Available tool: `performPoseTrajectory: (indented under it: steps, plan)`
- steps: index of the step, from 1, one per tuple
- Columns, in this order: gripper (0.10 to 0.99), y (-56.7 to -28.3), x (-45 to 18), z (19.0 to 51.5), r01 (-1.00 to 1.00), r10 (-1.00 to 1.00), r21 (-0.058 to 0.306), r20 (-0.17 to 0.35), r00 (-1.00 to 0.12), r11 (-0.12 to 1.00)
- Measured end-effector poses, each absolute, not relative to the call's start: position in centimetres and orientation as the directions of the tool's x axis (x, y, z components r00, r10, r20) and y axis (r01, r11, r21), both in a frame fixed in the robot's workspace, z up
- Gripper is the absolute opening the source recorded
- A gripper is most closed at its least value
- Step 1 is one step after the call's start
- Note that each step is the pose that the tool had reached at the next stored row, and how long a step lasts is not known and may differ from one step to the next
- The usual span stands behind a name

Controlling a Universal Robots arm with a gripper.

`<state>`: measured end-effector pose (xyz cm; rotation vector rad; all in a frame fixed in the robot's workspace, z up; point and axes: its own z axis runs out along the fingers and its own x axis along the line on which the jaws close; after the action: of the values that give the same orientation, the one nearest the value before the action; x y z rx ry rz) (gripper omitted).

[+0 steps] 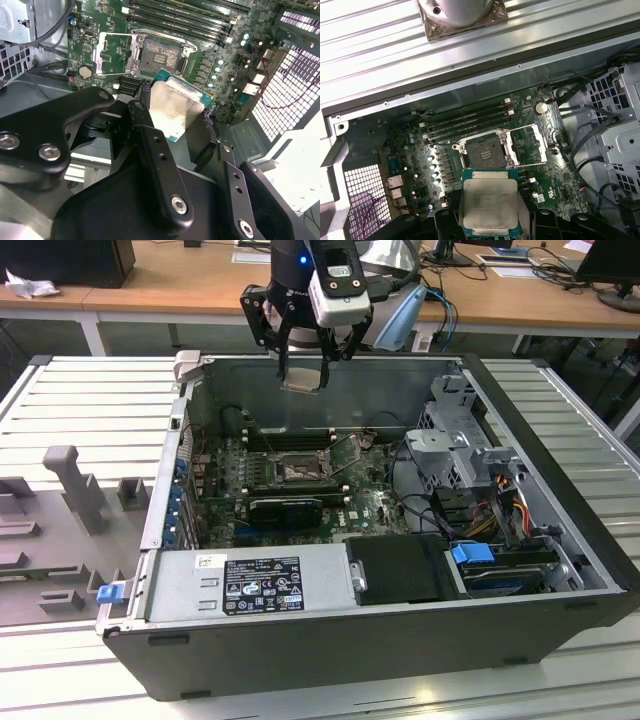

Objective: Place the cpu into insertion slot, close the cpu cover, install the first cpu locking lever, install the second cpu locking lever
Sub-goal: 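Place the cpu into insertion slot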

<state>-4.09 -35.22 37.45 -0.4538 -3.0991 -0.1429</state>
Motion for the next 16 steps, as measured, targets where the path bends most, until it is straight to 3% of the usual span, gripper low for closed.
performPoseTrajectory:
  steps: [16]
  plan:
    - [0.525, -35.22, -4.09, 37.44, 0.338, 0.338, 0.089, 0.019, -0.941, 0.937]
